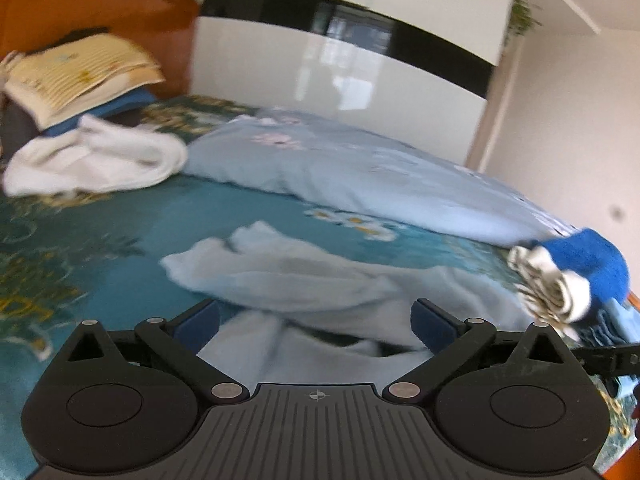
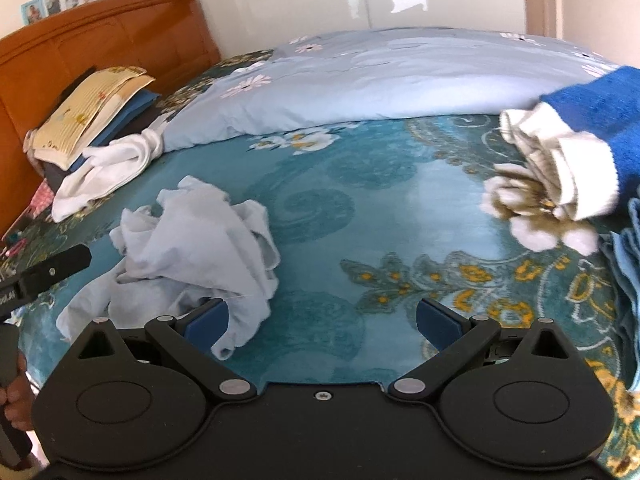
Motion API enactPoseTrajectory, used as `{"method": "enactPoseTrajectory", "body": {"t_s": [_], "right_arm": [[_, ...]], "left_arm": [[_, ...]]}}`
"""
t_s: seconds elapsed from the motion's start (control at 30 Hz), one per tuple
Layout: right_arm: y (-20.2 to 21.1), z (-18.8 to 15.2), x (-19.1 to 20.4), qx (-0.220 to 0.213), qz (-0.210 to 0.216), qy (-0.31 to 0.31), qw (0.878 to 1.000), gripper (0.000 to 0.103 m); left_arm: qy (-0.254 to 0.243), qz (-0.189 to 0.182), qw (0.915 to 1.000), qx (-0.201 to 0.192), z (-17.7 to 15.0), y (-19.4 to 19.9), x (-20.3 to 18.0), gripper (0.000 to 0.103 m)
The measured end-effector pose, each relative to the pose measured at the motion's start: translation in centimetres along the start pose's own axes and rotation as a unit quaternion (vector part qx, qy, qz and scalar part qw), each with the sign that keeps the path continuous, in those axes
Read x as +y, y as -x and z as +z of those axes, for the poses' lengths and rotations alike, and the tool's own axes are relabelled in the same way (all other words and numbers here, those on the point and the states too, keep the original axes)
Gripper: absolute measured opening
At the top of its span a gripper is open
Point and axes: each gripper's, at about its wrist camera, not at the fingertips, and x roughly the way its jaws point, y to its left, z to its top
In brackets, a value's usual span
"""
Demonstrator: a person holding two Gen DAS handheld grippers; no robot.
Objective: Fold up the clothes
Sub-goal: 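Move the right gripper to the shirt edge and close on it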
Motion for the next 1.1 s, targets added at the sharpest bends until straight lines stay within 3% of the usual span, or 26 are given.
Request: {"method": "enactPoseTrajectory", "body": {"t_s": [0.2, 0.47, 1.1], "right_arm": [[-1.1, 0.5, 2.2, 0.008, 0.011, 0.027, 1.0, 0.1], [-1.9, 1.5, 5.7, 0.008, 0.027, 0.076, 0.997, 0.1], [-3.4, 3.8, 12.1, -0.014, 0.044, 0.166, 0.985, 0.1]], "left_arm": [[0.025, 0.029, 0.9992, 0.014, -0.5, 0.2, 3.3, 0.103], [0.019, 0.044, 0.9971, 0.058, -3.1, 0.4, 5.2, 0.103], [-0.009, 0.031, 0.9962, 0.08, -4.1, -0.7, 4.4, 0.099]]}}
